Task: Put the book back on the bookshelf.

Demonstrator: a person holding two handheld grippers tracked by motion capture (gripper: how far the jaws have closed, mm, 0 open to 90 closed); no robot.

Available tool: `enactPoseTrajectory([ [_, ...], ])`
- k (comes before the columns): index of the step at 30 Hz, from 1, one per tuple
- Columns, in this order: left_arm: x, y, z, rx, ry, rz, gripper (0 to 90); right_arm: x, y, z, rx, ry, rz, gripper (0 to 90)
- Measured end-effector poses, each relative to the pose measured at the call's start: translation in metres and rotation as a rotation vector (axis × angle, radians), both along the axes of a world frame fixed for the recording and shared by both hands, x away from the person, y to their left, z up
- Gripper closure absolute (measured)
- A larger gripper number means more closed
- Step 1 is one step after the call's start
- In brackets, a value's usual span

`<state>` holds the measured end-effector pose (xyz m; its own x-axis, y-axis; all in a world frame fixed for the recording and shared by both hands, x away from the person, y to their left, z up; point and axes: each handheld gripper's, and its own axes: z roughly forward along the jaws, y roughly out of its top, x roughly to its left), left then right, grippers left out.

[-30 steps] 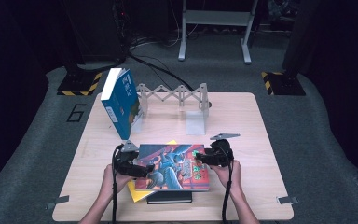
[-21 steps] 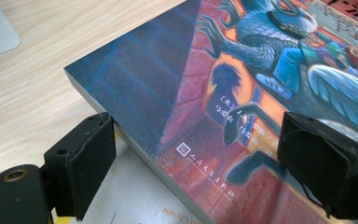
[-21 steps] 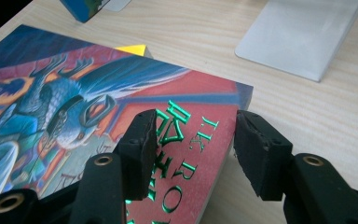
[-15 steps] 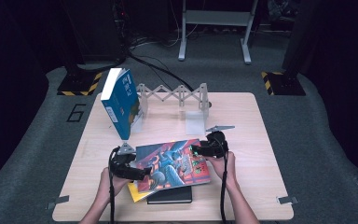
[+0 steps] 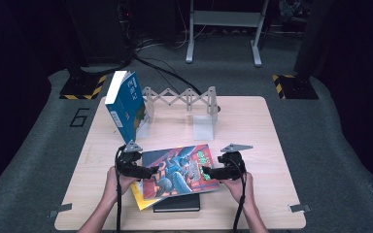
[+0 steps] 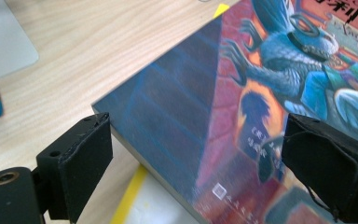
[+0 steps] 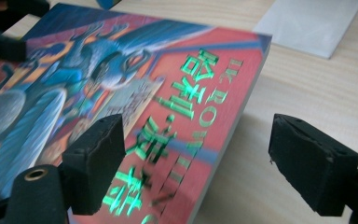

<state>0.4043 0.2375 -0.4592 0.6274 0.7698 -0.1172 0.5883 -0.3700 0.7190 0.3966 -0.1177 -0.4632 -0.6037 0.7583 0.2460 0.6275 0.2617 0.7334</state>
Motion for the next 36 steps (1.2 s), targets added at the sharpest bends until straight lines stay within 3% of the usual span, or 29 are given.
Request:
enactPoseTrajectory([
  [4,0.008,0.0,0.002,-0.017,0.003,0.006,8.6,-0.016,-0.004,-0.003,-0.009,-0.002,0.008,14.5],
  [15,0.027,-0.003,0.001,-0.013,0.008,-0.005,11.5,-0.051,-0.009,-0.011,-0.035,-0.009,0.031,15.1],
  [22,0.027,-0.003,-0.001,-0.014,0.0,-0.012,15.7,-0.057,-0.006,-0.017,-0.056,0.001,0.052,19.0],
  [27,0.026,-0.001,0.001,-0.004,0.0,-0.015,18.3,-0.059,-0.003,-0.017,-0.067,-0.019,0.074,24.3],
  [31,0.026,-0.001,0.001,-0.004,0.001,-0.01,19.2,-0.067,0.0,-0.016,-0.084,-0.038,0.078,23.4],
  [36,0.025,-0.002,0.001,0.002,-0.003,-0.006,19.8,-0.07,0.002,-0.016,-0.116,-0.055,0.071,31.2],
])
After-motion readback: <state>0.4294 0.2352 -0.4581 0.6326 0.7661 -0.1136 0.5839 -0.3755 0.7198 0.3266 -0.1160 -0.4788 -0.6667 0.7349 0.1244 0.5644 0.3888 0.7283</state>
